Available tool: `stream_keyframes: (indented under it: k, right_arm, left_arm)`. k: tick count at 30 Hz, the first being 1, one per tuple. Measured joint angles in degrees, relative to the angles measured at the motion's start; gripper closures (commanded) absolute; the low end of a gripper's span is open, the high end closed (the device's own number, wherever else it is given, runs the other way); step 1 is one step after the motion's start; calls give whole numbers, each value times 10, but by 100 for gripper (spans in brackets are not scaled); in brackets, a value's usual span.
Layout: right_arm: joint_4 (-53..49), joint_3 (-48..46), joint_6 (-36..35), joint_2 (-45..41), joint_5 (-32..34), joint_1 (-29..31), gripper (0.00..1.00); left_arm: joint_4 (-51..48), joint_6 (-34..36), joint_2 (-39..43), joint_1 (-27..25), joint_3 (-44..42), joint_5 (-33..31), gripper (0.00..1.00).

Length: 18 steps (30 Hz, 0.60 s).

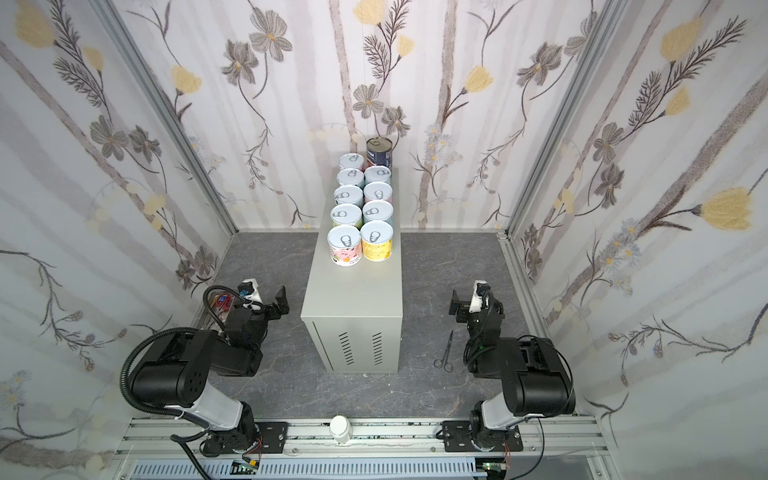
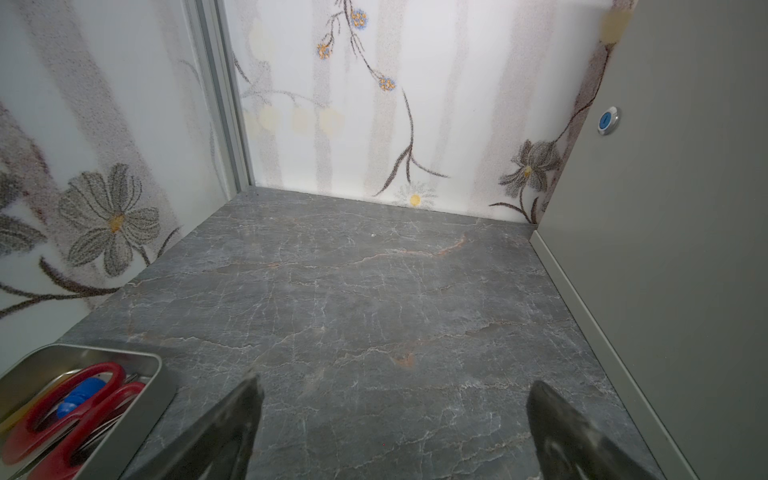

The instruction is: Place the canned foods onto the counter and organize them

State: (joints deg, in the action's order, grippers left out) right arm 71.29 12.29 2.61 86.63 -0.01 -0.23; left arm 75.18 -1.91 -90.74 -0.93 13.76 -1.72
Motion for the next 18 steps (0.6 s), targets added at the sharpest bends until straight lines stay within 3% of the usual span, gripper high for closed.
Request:
stream_keyframes:
  k: [18]
  right_arm:
    - [0, -2, 2, 0, 4, 0, 0]
  left_arm:
    - [0, 0, 0, 0, 0, 0, 0]
